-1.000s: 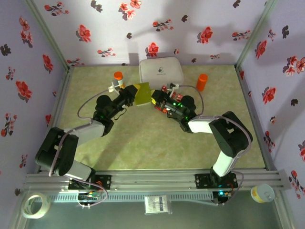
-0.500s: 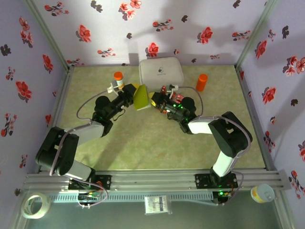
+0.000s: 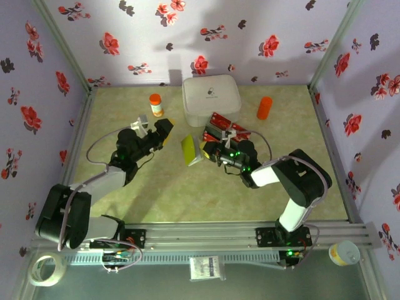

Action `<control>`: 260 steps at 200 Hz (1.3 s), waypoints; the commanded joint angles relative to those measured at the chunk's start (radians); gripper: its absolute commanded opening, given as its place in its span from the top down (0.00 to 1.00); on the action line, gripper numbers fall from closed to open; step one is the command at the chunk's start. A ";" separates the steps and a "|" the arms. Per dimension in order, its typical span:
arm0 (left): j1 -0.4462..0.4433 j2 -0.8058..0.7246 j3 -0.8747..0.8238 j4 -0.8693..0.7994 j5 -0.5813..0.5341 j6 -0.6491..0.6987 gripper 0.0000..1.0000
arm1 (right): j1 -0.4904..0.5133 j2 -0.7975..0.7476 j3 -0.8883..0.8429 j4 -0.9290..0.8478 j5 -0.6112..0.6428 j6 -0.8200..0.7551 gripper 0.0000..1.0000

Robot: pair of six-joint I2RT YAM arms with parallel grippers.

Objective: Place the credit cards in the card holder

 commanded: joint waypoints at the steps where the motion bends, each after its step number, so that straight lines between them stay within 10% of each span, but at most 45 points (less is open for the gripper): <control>1: -0.037 -0.022 0.074 -0.315 0.011 0.202 0.05 | 0.026 0.014 -0.042 0.081 0.056 -0.035 1.00; 98: -0.238 0.037 0.237 -0.845 -0.282 0.553 0.05 | 0.106 0.176 -0.087 0.172 0.175 -0.058 1.00; 260: -0.367 0.200 0.365 -0.953 -0.419 0.690 0.03 | 0.115 0.229 -0.122 0.172 0.241 -0.083 1.00</control>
